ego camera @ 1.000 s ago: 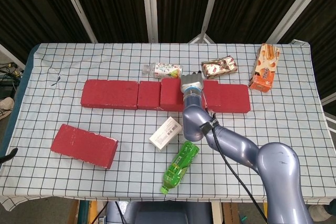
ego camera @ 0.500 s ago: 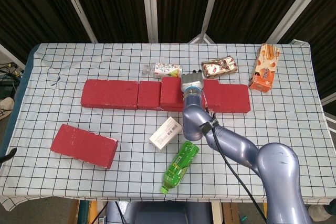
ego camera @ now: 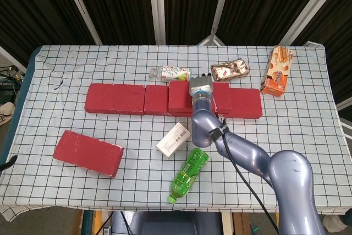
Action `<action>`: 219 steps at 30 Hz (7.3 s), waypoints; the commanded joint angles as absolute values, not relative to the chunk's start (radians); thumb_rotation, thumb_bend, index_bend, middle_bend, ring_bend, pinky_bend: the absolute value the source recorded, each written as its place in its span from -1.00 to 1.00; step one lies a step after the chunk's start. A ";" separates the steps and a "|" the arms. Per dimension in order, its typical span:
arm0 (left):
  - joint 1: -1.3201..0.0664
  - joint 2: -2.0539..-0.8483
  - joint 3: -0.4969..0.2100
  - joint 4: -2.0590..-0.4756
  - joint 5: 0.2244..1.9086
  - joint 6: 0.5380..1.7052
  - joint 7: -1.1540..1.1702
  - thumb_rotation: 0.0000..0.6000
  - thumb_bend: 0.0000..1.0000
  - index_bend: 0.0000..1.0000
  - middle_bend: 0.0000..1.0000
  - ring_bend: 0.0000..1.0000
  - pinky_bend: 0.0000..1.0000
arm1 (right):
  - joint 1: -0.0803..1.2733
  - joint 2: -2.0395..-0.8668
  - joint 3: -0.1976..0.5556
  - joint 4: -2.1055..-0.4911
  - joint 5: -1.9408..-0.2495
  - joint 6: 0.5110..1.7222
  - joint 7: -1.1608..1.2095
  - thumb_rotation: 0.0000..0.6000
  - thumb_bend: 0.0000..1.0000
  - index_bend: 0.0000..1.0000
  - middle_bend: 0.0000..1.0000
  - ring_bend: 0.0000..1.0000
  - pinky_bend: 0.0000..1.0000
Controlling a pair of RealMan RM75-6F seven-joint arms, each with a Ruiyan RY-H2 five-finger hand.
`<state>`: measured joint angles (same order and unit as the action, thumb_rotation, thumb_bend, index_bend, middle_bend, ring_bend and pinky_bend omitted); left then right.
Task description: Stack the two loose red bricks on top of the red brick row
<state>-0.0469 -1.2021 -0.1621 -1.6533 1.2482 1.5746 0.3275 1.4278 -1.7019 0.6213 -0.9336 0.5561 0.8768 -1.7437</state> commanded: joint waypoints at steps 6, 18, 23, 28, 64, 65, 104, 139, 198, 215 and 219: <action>-0.047 -1.202 -0.161 -1.654 1.248 1.576 0.329 1.00 -0.73 -0.82 -1.00 -1.00 -0.80 | 1.425 -1.704 0.633 -0.933 0.554 0.878 -1.750 1.00 -0.32 -0.75 -0.77 -1.00 -1.00; -0.047 -1.203 -0.161 -1.654 1.247 1.577 0.329 1.00 -0.73 -0.82 -1.00 -1.00 -0.80 | 1.427 -1.704 0.651 -0.946 0.555 0.893 -1.761 1.00 -0.32 -0.85 -0.81 -1.00 -1.00; -0.046 -1.202 -0.162 -1.653 1.247 1.578 0.325 1.00 -0.73 -0.82 -1.00 -1.00 -0.80 | 1.426 -1.700 0.659 -0.957 0.566 0.903 -1.775 1.00 -0.32 -0.99 -0.86 -1.00 -1.00; -0.047 -1.201 -0.160 -1.653 1.249 1.577 0.323 1.00 -0.73 -0.82 -1.00 -1.00 -0.80 | 1.427 -1.690 0.669 -0.977 0.577 0.917 -1.790 1.00 -0.33 -1.00 -0.88 -1.00 -1.00; -0.045 -1.198 -0.161 -1.653 1.248 1.580 0.315 1.00 -0.73 -0.82 -1.00 -1.00 -0.80 | 1.439 -1.730 0.699 -0.958 0.545 0.985 -1.815 1.00 -0.42 -1.00 -0.89 -1.00 -1.00; -0.045 -1.198 -0.161 -1.653 1.248 1.580 0.315 1.00 -0.73 -0.82 -1.00 -1.00 -0.80 | 1.439 -1.731 0.700 -0.956 0.544 0.985 -1.815 1.00 -0.42 -1.00 -0.89 -1.00 -1.00; -0.044 -1.194 -0.161 -1.653 1.245 1.578 0.312 1.00 -0.73 -0.82 -1.00 -1.00 -0.80 | 1.449 -1.770 0.748 -0.927 0.505 1.020 -1.819 1.00 -0.45 -1.00 -1.00 -1.00 -1.00; -0.040 -1.183 -0.157 -1.652 1.264 1.582 0.277 1.00 -0.73 -0.82 -1.00 -1.00 -0.80 | 1.111 -1.461 0.825 -1.475 0.214 0.897 -1.508 1.00 -0.45 -1.00 -1.00 -1.00 -1.00; -0.515 -0.989 -0.022 -1.838 1.305 0.792 0.428 1.00 -1.00 -1.00 -1.00 -1.00 -1.00 | -0.194 -0.991 0.420 -1.905 -1.270 1.117 -0.133 1.00 -0.58 -1.00 -1.00 -1.00 -1.00; -0.549 -1.074 -0.006 -1.694 1.389 0.769 0.254 1.00 -1.00 -1.00 -1.00 -1.00 -1.00 | -0.128 -0.994 0.360 -1.922 -1.162 1.175 -0.189 1.00 -0.58 -1.00 -1.00 -1.00 -1.00; -0.549 -1.064 0.009 -1.684 1.417 0.767 0.212 1.00 -1.00 -1.00 -1.00 -1.00 -1.00 | -0.116 -0.997 0.348 -1.924 -1.150 1.192 -0.197 1.00 -0.58 -1.00 -1.00 -1.00 -1.00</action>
<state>-0.5492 -1.0682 0.0018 -1.6893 1.4079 0.7682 0.2253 -0.1192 -0.9959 0.3508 -1.9239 -1.1524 1.1895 -0.1940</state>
